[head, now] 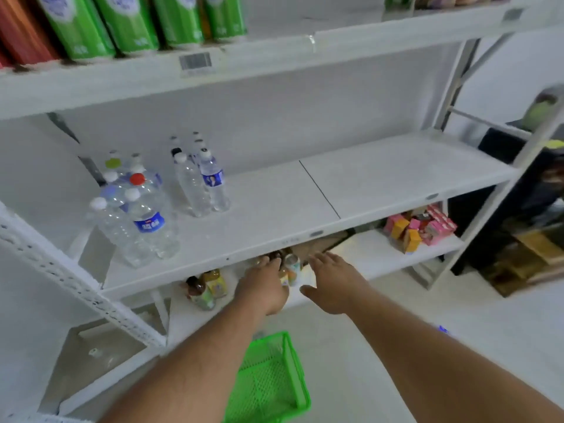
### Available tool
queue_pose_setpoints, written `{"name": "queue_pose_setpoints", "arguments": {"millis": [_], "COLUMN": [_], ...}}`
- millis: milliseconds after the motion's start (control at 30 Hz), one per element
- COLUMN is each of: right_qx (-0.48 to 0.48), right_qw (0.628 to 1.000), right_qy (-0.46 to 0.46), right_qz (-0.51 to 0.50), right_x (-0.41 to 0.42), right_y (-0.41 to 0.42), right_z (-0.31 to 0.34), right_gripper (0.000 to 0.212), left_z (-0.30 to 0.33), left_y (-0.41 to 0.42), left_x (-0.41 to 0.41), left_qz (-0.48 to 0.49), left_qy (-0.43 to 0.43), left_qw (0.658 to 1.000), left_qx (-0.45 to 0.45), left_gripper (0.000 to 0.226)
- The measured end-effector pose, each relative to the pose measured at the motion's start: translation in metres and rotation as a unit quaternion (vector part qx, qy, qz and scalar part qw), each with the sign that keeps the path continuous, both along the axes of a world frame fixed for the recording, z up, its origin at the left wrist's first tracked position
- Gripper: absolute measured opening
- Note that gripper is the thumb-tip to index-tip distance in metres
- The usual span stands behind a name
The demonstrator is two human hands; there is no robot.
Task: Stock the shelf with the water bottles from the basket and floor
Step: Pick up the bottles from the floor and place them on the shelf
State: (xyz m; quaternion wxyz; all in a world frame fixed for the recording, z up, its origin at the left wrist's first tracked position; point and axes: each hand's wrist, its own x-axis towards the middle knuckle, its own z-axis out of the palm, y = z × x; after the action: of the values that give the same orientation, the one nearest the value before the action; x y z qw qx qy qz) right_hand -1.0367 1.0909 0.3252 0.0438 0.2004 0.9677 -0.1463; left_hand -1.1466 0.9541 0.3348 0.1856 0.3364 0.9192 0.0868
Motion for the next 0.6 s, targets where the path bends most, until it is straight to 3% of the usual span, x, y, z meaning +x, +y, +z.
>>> {"name": "queue_pose_setpoints", "arguments": {"millis": [267, 467, 600], "right_qx": [-0.029, -0.064, -0.076], "right_qw": [0.98, 0.957, 0.949], "right_qy": [-0.081, -0.102, -0.12], "right_qz": [-0.181, -0.264, -0.283], "right_x": [0.186, 0.261, 0.282], "right_y": [0.083, 0.119, 0.155], "right_z": [-0.046, -0.07, -0.08], "right_gripper": [0.081, 0.078, 0.065], "left_z": [-0.04, -0.061, -0.08], "left_y": [0.105, 0.164, 0.206], "left_x": [0.127, 0.181, 0.192], "left_qz": [-0.141, -0.201, -0.216], "left_qy": [-0.055, -0.061, -0.086], "left_qw": [0.987, 0.975, 0.969], "left_qx": [-0.046, -0.079, -0.081], "left_gripper": [0.074, 0.074, 0.074]}}
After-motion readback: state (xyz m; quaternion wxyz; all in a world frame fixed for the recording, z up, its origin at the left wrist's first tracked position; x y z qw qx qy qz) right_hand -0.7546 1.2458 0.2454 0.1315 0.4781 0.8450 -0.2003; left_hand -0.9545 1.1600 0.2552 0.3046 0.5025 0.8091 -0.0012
